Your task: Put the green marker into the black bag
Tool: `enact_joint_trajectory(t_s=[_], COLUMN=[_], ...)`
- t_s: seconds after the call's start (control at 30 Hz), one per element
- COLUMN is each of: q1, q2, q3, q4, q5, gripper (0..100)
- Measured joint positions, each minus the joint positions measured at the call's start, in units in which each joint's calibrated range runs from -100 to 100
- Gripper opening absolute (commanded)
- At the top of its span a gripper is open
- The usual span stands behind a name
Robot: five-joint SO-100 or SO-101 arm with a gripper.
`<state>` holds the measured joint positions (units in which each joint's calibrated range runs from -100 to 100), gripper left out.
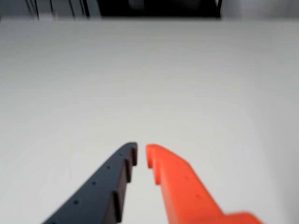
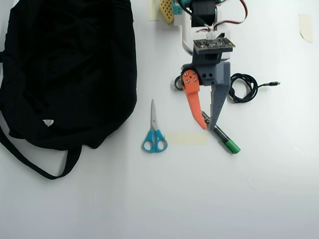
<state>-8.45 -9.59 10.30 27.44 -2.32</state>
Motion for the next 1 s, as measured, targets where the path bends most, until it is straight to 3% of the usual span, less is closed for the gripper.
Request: enact_joint_trajectory(t_s=[0.27, 0.43, 0.63, 0.8, 1.0], q1=[0.00, 0.00, 0.00, 0.00, -1.54], q2=[-4.23, -4.23, -4.32, -4.32, -4.32], q3=[-2.67, -5.27, -8.96, -11.01, -11.01], q4=[26.88, 37.70, 43.88, 45.08, 46.29], q5=[1.95, 4.35, 4.30, -0.29, -1.42], gripper=[2, 2, 3, 3, 3])
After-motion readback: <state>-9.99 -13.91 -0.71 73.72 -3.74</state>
